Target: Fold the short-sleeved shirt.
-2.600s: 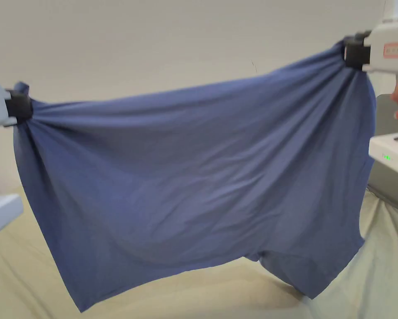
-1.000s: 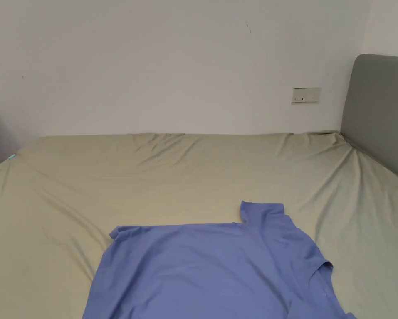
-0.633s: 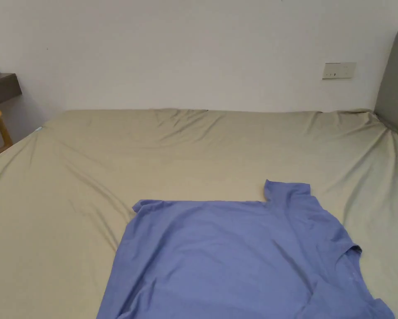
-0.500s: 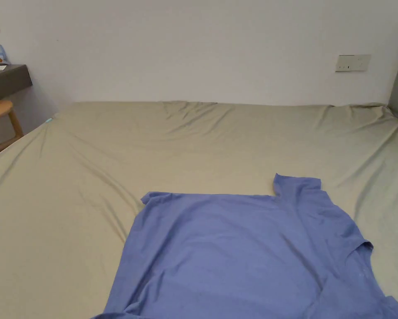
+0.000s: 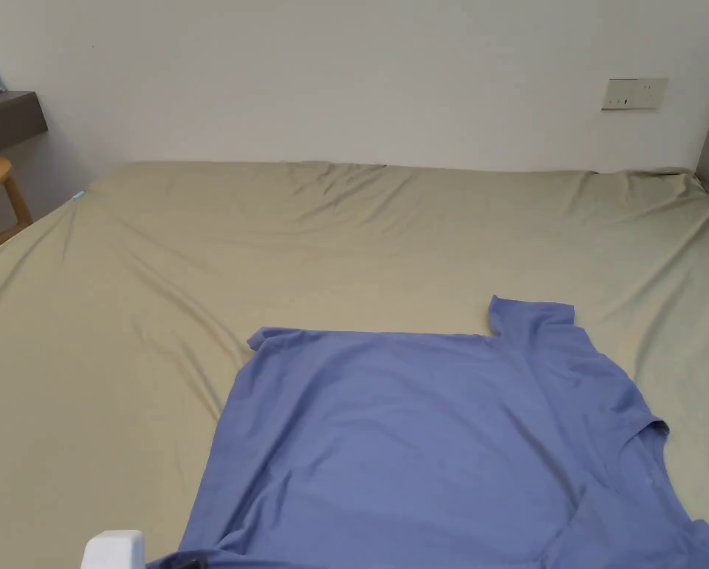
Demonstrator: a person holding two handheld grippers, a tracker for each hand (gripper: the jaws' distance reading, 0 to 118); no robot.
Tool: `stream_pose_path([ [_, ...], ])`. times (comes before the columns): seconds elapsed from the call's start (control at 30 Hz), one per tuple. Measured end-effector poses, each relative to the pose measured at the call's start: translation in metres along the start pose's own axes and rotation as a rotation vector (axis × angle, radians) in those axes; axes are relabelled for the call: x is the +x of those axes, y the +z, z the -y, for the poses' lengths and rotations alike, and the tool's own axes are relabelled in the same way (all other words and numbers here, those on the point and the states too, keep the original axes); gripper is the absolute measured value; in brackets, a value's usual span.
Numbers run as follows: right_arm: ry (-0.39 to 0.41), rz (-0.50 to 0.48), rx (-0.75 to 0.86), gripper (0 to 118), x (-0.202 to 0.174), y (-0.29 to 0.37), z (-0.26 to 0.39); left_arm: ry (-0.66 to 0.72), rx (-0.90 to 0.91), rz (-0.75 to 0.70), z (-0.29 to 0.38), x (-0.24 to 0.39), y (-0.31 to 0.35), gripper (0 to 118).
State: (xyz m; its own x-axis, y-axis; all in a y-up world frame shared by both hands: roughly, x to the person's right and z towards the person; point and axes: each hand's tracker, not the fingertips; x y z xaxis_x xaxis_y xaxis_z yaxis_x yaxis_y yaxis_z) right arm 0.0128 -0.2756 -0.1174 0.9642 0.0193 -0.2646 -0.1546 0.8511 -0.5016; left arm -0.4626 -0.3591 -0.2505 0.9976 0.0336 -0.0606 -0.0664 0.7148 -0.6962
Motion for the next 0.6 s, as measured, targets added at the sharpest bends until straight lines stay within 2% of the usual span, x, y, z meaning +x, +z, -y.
stream_pose_path([
  [0.03, -0.001, -0.001, -0.003, 1, 0.000, 0.000, -0.001, 0.014, -0.017, 0.038, 0.001, -0.001, -0.002, 106],
  [0.07, -0.004, -0.003, -0.004, 1, 0.001, 0.000, -0.001, 0.040, -0.007, 0.053, 0.004, -0.001, -0.004, 86],
  [0.1, -0.008, -0.006, -0.003, 1, 0.002, 0.000, 0.000, 0.049, -0.014, 0.083, 0.007, 0.003, -0.001, 37],
  [0.13, -0.010, -0.006, -0.005, 1, 0.002, 0.001, 0.000, 0.028, -0.009, 0.053, 0.009, 0.008, 0.000, 8],
  [0.17, -0.015, -0.007, -0.008, 1, 0.004, 0.000, 0.000, -0.009, 0.010, 0.036, 0.011, 0.011, 0.002, 3],
  [0.3, -0.053, -0.002, -0.039, 1, 0.015, -0.008, -0.003, -0.003, 0.047, 0.059, 0.008, 0.012, 0.012, 1],
  [0.4, -0.011, 0.087, -0.097, 2, 0.036, -0.029, -0.009, -0.006, 0.075, 0.072, 0.001, 0.015, 0.025, 1],
  [0.47, -0.054, 0.125, -0.216, 4, 0.062, -0.055, -0.012, -0.010, 0.082, 0.078, -0.002, 0.018, 0.028, 1],
  [0.5, -0.104, 0.141, -0.268, 14, 0.077, -0.069, -0.012, -0.009, 0.084, 0.085, -0.003, 0.017, 0.028, 1],
  [0.53, -0.185, 0.142, -0.348, 31, 0.093, -0.085, -0.012, -0.006, 0.085, 0.090, -0.004, 0.018, 0.028, 1],
  [0.57, -0.217, 0.127, -0.424, 52, 0.104, -0.097, -0.012, -0.002, 0.088, 0.091, -0.005, 0.019, 0.028, 1],
  [0.6, -0.209, 0.142, -0.442, 79, 0.113, -0.107, -0.010, -0.002, 0.092, 0.091, -0.006, 0.018, 0.028, 1],
])
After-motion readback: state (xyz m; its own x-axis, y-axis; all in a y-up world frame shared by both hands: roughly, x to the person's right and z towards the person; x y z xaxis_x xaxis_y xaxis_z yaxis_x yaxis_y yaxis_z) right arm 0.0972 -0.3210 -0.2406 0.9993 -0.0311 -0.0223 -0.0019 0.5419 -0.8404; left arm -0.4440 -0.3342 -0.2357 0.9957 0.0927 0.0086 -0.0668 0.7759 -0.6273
